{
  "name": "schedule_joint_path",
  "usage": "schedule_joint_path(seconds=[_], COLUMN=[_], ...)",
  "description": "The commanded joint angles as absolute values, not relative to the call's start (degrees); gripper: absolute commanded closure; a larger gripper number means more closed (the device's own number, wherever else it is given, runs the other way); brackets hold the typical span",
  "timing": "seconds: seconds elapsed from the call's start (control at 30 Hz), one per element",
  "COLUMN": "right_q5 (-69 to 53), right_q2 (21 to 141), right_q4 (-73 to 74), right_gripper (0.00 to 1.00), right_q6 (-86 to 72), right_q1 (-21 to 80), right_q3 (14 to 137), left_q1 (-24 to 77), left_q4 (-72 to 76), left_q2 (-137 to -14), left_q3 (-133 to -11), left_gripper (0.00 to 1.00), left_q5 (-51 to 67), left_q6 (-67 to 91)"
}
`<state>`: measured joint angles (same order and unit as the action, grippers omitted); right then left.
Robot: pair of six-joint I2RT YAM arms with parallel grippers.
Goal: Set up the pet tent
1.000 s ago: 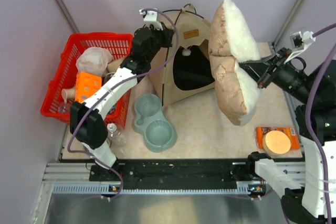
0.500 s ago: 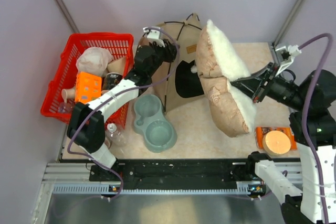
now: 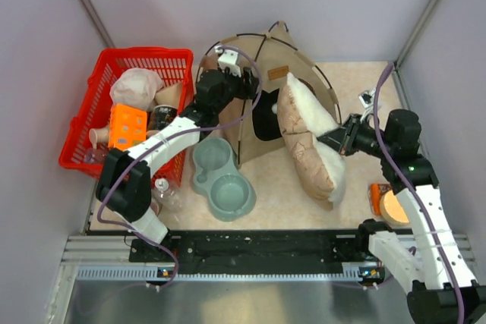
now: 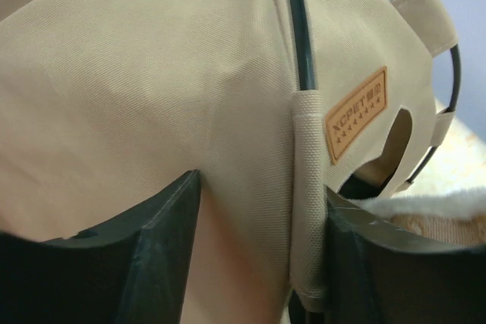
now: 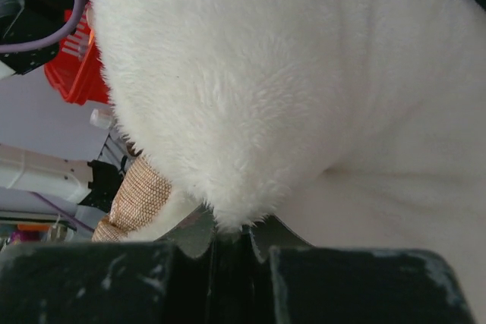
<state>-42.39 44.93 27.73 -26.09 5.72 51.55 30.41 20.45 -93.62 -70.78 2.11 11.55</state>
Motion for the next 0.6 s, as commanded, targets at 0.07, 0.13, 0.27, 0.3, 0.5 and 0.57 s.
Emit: schedule_joint_path(seconds=[0.07,0.13,0.27,0.3,0.5,0.57], right_q5=[-38.16,-35.52,-28.24,-25.78,-12.93,-8.99], right_q2=[48.51,50.96,57.82,59.40,67.75,69.25], right_q4=[7.92,5.98,3.34,2.90,2.12,1.50], right_gripper=[1.00,1.00,1.00,1.00,1.00,1.00], right_q6=[-28.56,-27.87,-26.63,-26.63,-31.37,-32.52], right_q1=[7.55,10.36,18.44,20.55,24.87,25.22], right_q3=[49.22,49.39,48.17,47.64,44.57,44.04], left_q1=[30.32,30.23,30.23,30.15,29.62,29.44], left_q4=[17.50,15.57,13.54,13.27,11.17,10.55], left_q2=[-91.67,-92.11,-92.46,-92.37,-92.11,-92.02], left_q3=[-75.05,-76.28,-77.25,-77.34,-78.48,-79.01], left_gripper=[0.82,0.96,1.00,1.00,1.00,1.00], left_q5=[3.95,5.18,5.71,5.80,6.94,7.29], left_q6=[10.55,10.72,11.77,12.13,15.11,15.64])
